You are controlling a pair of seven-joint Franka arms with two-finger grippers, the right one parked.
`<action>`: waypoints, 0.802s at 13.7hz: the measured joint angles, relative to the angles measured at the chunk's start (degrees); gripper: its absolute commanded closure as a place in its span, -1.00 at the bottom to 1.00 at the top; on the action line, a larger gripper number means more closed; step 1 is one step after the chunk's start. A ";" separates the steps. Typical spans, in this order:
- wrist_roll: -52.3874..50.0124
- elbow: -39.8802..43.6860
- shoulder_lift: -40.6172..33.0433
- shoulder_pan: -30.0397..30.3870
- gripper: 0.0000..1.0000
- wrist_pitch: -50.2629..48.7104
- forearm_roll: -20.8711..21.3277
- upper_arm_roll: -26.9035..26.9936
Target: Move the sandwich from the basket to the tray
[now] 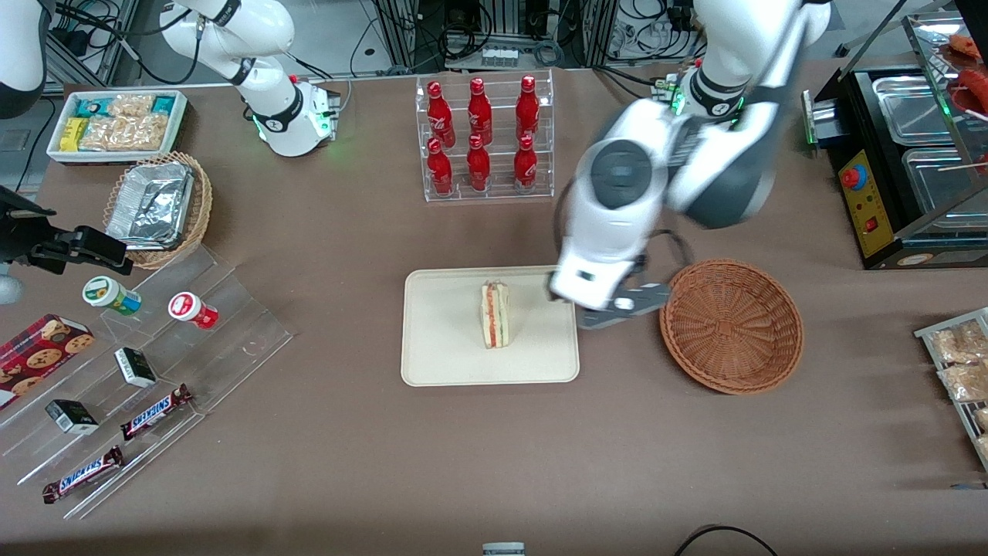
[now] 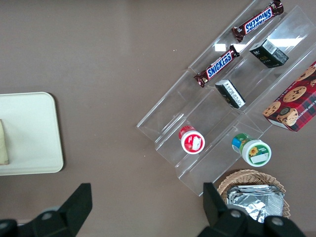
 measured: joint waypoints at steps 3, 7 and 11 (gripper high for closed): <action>8.83 -0.17 -3.85 6.13 -0.99 -5.80 -0.55 0.08; 19.88 -3.63 -10.12 13.35 -0.99 -9.26 -1.31 0.12; 30.43 -11.02 -17.41 19.82 -0.99 -9.41 -1.34 0.19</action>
